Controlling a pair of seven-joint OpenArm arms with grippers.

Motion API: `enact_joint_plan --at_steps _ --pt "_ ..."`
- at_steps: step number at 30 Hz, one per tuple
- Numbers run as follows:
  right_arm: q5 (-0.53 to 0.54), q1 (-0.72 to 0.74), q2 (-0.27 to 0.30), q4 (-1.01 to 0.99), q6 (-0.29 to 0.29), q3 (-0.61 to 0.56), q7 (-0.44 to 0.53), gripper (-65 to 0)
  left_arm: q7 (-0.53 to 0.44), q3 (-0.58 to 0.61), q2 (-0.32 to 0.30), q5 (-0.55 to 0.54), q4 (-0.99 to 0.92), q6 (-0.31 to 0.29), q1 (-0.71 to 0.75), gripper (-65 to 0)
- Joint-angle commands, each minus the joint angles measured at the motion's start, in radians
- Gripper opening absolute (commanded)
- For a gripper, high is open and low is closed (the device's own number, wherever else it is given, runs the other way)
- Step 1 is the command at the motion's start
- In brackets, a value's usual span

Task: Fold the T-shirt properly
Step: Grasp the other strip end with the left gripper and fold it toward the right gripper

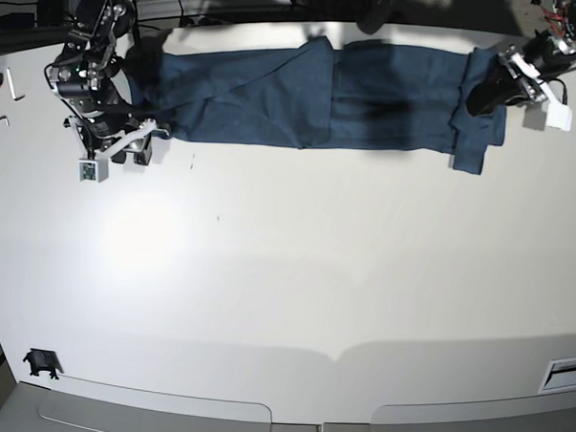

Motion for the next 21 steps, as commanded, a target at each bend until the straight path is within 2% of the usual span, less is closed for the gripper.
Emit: enact_joint_plan --at_steps 1,5,11,16,21 --pt "0.007 0.009 0.014 0.001 -0.001 0.005 0.028 -40.0 -0.013 0.001 -0.003 -0.032 0.035 -0.009 0.002 -65.0" --pt "0.007 0.008 0.013 -0.040 -0.001 0.005 0.045 -40.0 -0.013 0.072 0.010 -0.032 0.070 -0.009 0.002 -65.0" --pt "0.007 0.009 0.014 -0.040 -0.001 0.005 0.048 -40.0 -0.046 0.249 0.011 -0.032 0.070 -0.009 -0.014 -65.0" --pt "0.007 0.009 0.014 -0.040 -0.001 0.005 0.048 -40.0 -0.124 0.390 0.014 0.085 0.070 -0.009 -0.047 -65.0" --pt "0.008 0.009 0.013 -0.040 -0.001 0.005 0.048 -40.0 -0.142 0.478 0.073 0.181 0.070 -0.009 -0.101 -65.0"
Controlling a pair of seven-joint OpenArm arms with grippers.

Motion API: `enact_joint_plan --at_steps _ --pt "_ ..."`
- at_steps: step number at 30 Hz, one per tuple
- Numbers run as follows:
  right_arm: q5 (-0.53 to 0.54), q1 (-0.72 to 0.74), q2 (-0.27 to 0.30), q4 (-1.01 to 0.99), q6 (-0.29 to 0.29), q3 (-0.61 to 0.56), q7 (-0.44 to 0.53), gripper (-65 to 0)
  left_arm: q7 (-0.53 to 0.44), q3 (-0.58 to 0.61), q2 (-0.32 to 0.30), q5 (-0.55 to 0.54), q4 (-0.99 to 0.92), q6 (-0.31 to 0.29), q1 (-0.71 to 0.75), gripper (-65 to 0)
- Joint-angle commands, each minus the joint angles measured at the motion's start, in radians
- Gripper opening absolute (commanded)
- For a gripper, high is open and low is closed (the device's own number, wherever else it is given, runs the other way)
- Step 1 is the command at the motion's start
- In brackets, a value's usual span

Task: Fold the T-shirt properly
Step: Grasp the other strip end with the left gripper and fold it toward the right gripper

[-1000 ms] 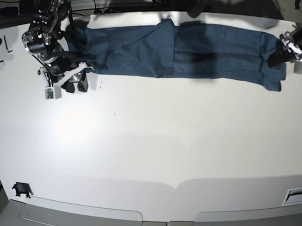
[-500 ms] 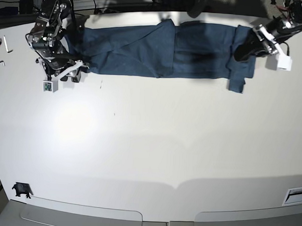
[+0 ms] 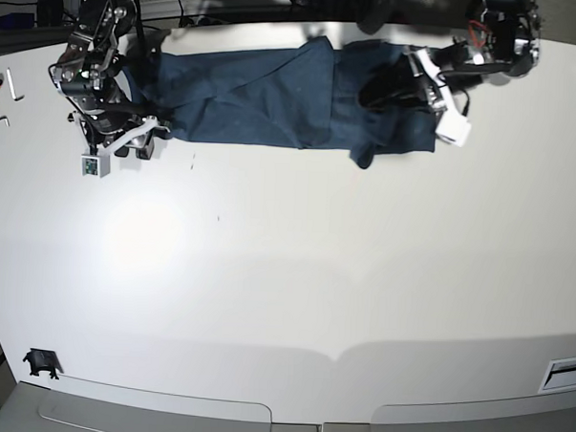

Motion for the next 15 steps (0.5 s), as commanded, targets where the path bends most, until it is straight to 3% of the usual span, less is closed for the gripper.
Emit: enact_joint_plan --at_steps 1,5,15 --pt "0.010 0.009 0.013 0.016 0.000 0.005 0.019 -40.0 -0.024 0.008 0.010 -0.008 0.019 -0.009 -0.012 -65.0" --pt "0.010 0.008 0.013 0.016 0.000 0.005 0.019 -40.0 -0.050 0.034 0.042 0.074 0.019 -0.009 -0.041 -65.0" --pt "0.011 0.009 0.013 0.016 0.000 0.005 0.020 -40.0 -0.029 0.037 0.043 0.095 0.019 -0.009 -0.035 -65.0"
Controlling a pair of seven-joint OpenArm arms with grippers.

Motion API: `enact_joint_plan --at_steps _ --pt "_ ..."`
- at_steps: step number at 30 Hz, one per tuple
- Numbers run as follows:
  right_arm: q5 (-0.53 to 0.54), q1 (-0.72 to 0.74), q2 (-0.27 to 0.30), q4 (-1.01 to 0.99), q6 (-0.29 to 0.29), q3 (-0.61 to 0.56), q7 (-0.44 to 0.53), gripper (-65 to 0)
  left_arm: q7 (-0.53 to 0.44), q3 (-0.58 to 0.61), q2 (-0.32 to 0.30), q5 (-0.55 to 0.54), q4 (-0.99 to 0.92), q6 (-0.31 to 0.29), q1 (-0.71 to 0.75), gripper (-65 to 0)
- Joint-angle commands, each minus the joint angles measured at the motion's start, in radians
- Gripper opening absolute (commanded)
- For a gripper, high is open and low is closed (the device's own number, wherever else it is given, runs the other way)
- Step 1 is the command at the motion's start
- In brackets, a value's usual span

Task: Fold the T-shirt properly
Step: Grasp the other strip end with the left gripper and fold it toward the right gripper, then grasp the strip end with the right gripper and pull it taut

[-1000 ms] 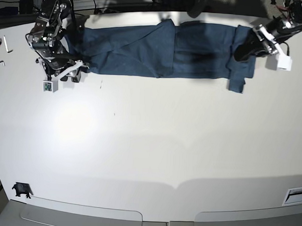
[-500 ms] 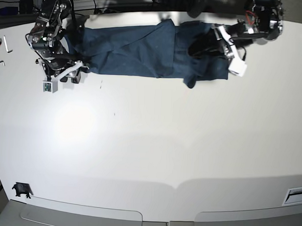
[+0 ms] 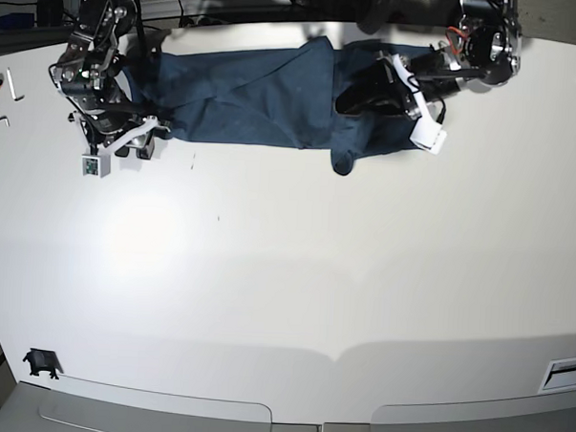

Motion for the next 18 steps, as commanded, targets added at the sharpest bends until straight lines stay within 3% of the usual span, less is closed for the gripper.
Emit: enact_joint_plan --at_steps 1,11,15,18 --pt "0.010 0.008 0.013 0.016 -0.001 0.005 0.019 -40.0 -0.006 0.001 0.000 -0.029 0.019 -0.009 -0.005 -65.0" --pt "0.010 0.009 0.013 0.016 -0.001 0.005 0.020 -40.0 0.005 0.001 0.000 -0.029 0.019 -0.009 -0.005 -65.0" --pt "0.012 0.009 0.013 0.016 -0.001 0.005 0.020 -40.0 0.002 0.001 0.000 -0.068 0.019 -0.009 -0.005 -42.1" --pt "0.033 0.008 0.013 0.016 -0.001 0.005 0.019 -40.0 0.002 0.001 0.000 -0.085 0.019 -0.009 -0.005 -39.2"
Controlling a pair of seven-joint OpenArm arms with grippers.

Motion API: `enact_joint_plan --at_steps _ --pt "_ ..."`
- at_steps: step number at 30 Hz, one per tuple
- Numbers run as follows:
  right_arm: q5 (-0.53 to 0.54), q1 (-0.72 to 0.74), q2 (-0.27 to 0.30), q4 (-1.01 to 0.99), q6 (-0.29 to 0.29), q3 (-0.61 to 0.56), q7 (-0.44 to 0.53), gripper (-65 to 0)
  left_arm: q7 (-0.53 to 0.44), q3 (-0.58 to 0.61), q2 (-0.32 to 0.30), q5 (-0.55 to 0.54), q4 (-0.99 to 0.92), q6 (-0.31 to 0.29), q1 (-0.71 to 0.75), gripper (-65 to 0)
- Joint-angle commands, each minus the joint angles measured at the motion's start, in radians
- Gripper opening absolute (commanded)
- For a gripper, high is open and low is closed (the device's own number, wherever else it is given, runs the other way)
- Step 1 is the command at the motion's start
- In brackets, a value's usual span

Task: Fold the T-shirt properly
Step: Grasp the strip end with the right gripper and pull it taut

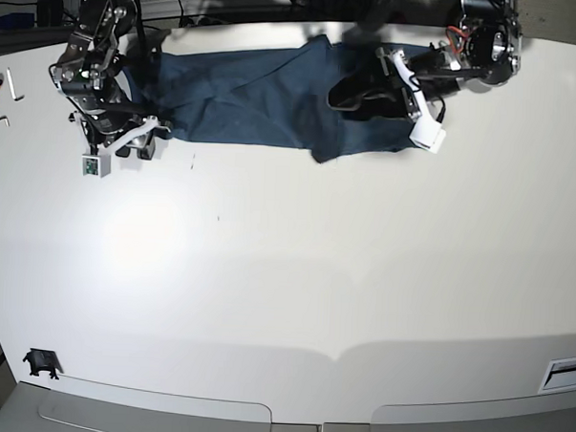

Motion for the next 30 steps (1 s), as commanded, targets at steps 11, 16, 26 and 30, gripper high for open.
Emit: enact_joint_plan --at_steps 11,16,26,30 --pt "-0.065 0.008 0.017 0.016 0.000 0.029 0.016 -39.3 -0.027 0.001 -0.001 -0.029 0.019 -0.009 -0.005 -39.2" --pt "-0.055 0.000 0.087 0.013 0.000 0.103 0.019 -21.8 -0.027 0.001 -0.001 -0.011 0.019 -0.009 -0.005 -39.2" --pt "0.449 0.000 0.227 -0.215 0.141 0.275 -0.176 -20.0 -0.027 0.001 -0.001 -0.011 0.019 -0.009 -0.007 -39.2" --pt "0.697 0.000 0.235 -0.344 0.260 0.269 -0.335 -20.0 -0.028 0.001 -0.001 -0.010 0.019 -0.009 -0.010 -39.2"
